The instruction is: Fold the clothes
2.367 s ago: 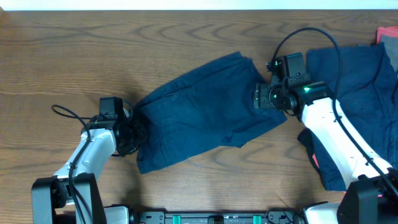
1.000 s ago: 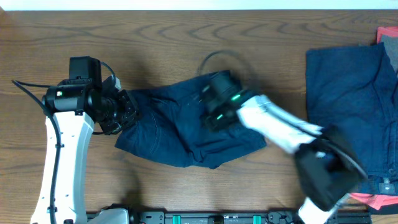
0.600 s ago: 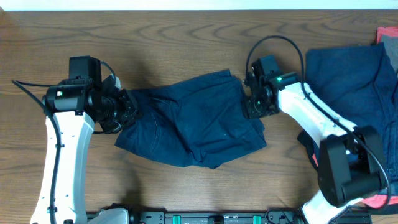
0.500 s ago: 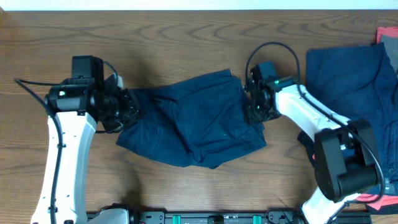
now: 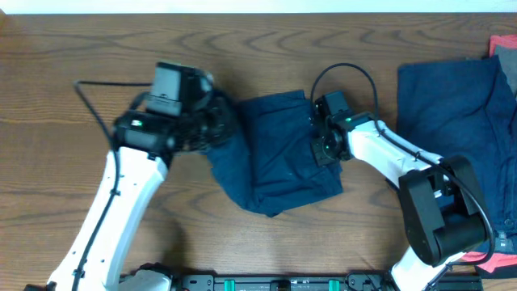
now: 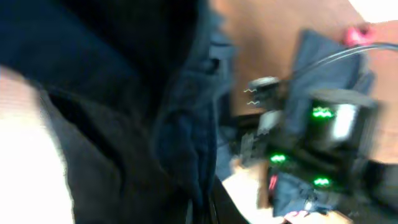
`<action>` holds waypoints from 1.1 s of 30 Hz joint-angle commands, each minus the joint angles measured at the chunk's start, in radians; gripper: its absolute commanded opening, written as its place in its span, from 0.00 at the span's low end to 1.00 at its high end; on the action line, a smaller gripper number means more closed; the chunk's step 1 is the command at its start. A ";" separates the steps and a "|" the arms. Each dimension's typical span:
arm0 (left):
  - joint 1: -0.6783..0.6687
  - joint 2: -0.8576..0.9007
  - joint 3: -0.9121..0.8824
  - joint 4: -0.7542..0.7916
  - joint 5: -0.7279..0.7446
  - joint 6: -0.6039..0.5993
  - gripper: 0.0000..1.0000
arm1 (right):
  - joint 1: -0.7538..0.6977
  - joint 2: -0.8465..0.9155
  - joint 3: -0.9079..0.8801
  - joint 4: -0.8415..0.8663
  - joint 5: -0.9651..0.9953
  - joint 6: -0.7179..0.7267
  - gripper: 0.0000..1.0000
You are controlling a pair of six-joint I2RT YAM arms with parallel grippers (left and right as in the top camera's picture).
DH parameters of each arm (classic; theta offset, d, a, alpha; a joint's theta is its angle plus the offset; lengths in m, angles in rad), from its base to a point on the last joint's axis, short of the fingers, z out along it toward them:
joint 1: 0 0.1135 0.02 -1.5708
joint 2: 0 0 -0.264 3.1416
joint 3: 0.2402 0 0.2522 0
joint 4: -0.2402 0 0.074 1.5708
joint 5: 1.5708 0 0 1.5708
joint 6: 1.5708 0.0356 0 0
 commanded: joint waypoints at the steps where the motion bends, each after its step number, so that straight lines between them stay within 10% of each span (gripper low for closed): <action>1: -0.089 0.035 0.008 0.063 -0.025 -0.068 0.06 | 0.062 0.064 -0.055 -0.016 -0.059 0.063 0.35; 16: -0.286 0.266 0.008 0.243 -0.140 -0.253 0.07 | 0.099 0.063 -0.055 -0.038 -0.053 0.105 0.40; 22: -0.270 0.236 0.009 0.254 -0.093 -0.216 0.65 | 0.044 0.008 0.019 -0.163 0.084 0.146 0.49; 25: -0.237 0.201 0.009 0.238 -0.093 -0.165 0.70 | -0.008 -0.051 0.103 -0.241 0.162 0.145 0.71; 33: -0.085 0.178 0.009 0.220 -0.175 -0.035 0.70 | -0.126 -0.237 0.302 -0.323 -0.034 0.098 0.60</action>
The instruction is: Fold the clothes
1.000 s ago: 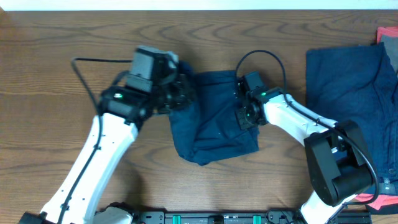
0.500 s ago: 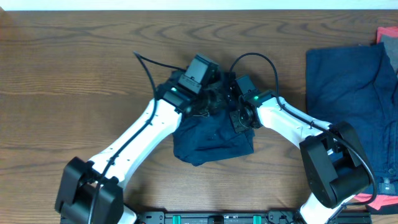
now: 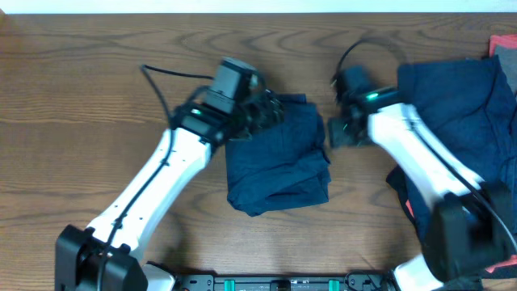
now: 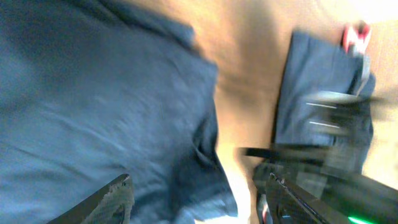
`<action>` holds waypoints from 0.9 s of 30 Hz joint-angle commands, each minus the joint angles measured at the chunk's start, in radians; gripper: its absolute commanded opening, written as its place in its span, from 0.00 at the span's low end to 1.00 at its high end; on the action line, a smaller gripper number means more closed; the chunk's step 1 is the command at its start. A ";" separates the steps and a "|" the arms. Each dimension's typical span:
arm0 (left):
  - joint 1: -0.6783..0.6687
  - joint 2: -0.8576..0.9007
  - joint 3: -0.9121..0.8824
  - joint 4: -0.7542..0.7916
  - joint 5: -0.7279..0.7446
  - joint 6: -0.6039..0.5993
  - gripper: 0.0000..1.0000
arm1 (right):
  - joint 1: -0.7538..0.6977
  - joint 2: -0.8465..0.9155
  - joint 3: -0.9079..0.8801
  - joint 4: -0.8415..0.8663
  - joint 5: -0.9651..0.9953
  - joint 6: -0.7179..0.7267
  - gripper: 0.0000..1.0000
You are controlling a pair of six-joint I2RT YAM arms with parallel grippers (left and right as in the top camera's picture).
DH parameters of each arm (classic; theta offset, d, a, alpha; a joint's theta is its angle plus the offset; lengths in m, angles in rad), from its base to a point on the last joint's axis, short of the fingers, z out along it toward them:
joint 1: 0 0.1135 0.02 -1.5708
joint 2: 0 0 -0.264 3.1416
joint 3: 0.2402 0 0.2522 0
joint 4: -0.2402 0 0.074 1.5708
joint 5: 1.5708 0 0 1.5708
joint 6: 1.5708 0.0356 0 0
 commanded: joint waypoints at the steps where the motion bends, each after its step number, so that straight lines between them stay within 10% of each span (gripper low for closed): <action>1: 0.050 0.010 0.009 -0.005 -0.098 0.106 0.70 | -0.016 -0.098 0.051 0.016 -0.217 -0.054 0.58; 6: 0.084 0.079 0.009 0.037 -0.252 0.197 0.70 | 0.036 -0.109 0.044 0.035 -0.519 -0.097 0.57; 17: 0.084 0.298 0.009 0.144 -0.252 0.248 0.76 | 0.249 0.056 -0.087 0.032 -0.521 0.010 0.57; 27: 0.084 0.434 0.009 -0.070 -0.253 0.256 0.77 | 0.298 0.146 -0.297 0.067 -0.327 0.158 0.52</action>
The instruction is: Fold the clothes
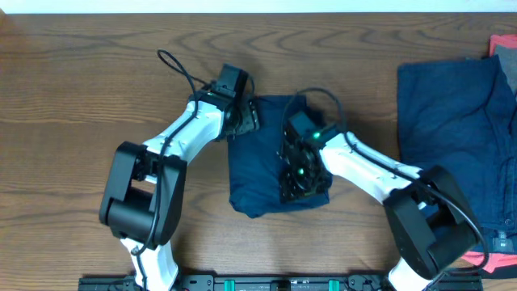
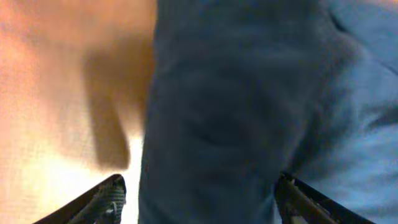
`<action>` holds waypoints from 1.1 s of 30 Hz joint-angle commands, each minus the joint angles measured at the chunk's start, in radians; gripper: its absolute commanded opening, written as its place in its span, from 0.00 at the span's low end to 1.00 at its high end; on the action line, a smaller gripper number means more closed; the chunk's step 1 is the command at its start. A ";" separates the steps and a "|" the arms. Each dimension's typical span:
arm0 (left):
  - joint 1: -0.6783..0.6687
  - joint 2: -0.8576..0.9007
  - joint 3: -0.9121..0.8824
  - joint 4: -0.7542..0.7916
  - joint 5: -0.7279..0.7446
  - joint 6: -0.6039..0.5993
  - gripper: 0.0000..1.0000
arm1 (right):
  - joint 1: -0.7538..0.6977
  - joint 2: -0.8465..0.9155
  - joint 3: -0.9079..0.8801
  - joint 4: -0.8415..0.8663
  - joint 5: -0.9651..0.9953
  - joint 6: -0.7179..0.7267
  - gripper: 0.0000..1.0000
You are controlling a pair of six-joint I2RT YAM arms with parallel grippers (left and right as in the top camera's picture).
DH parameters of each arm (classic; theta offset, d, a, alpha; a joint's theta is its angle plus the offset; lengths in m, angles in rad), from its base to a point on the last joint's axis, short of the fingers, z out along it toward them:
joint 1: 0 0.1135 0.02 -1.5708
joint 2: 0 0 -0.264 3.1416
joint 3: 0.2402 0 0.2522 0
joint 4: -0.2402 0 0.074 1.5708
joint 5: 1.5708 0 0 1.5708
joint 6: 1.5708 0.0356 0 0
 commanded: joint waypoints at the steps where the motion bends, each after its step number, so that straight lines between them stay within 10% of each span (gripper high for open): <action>1: 0.003 0.035 0.008 -0.093 -0.021 0.015 0.77 | -0.021 0.011 -0.043 -0.005 0.170 0.079 0.53; 9: 0.002 0.054 -0.003 -0.449 0.011 0.013 0.76 | -0.180 0.011 -0.026 0.195 0.484 0.059 0.64; 16: 0.000 0.029 -0.002 -0.646 0.176 0.010 0.76 | -0.266 0.011 0.093 0.347 0.348 -0.068 0.70; 33: 0.032 -0.289 -0.001 -0.259 -0.042 0.179 0.98 | -0.252 0.011 0.129 0.184 0.319 -0.069 0.85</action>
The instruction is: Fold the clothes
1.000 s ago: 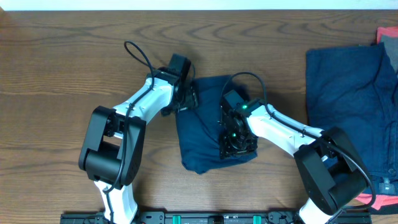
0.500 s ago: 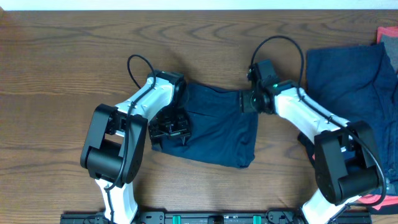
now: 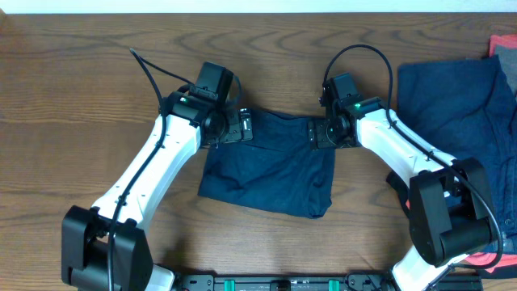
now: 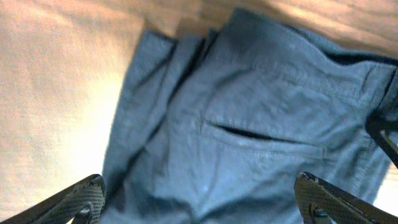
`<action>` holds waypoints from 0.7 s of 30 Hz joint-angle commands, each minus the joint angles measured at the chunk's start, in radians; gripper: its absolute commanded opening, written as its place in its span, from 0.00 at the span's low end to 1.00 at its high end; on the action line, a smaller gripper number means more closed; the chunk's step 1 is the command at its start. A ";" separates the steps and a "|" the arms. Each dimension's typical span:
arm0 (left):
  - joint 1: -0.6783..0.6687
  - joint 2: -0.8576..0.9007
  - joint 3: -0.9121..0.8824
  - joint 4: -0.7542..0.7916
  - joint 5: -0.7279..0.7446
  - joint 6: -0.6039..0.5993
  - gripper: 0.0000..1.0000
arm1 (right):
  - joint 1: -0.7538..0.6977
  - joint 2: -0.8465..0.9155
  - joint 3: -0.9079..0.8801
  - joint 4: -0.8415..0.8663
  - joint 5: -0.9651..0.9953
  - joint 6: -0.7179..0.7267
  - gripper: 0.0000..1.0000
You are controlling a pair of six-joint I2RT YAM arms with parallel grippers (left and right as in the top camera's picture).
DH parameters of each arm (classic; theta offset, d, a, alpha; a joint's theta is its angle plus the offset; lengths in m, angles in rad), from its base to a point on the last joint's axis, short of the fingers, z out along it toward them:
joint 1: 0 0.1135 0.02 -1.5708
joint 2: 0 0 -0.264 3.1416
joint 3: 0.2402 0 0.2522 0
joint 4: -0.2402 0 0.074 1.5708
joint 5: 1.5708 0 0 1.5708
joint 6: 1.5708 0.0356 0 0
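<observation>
A dark blue pair of shorts [image 3: 271, 166] lies crumpled in the middle of the table; in the left wrist view the shorts [image 4: 249, 124] show a back pocket slit and a waistband. My left gripper [image 3: 237, 128] sits at their top left corner, and it [image 4: 202, 202] stands open wide with fabric beneath the fingertips [image 4: 84, 196]. My right gripper [image 3: 320, 133] is at the top right corner, touching the cloth; its jaws cannot be made out.
A pile of dark blue clothes [image 3: 448, 97] lies at the right side, with red cloth [image 3: 505, 44] at its far corner. Bare wooden table [image 3: 81, 97] stretches to the left. A black rail [image 3: 283, 283] runs along the front edge.
The right gripper has gone from the middle of the shorts to their top right corner. The shorts now lie wider, reaching further left at the bottom. The left gripper stays near the top left corner.
First the left gripper was at the garment's left side with fabric close to its camera, the right one at the right edge. Then the bundle was narrower and the right arm stood off it. Later the right gripper lay on its middle. Now both are at the top corners.
</observation>
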 commanded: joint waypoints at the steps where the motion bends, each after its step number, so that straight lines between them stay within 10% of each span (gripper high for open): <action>1: 0.033 0.051 -0.001 0.010 -0.052 0.068 0.98 | 0.007 0.007 0.011 -0.016 -0.003 -0.011 0.85; 21: 0.069 0.381 -0.002 0.097 0.410 0.214 0.99 | 0.006 0.007 0.011 -0.046 -0.003 -0.006 0.87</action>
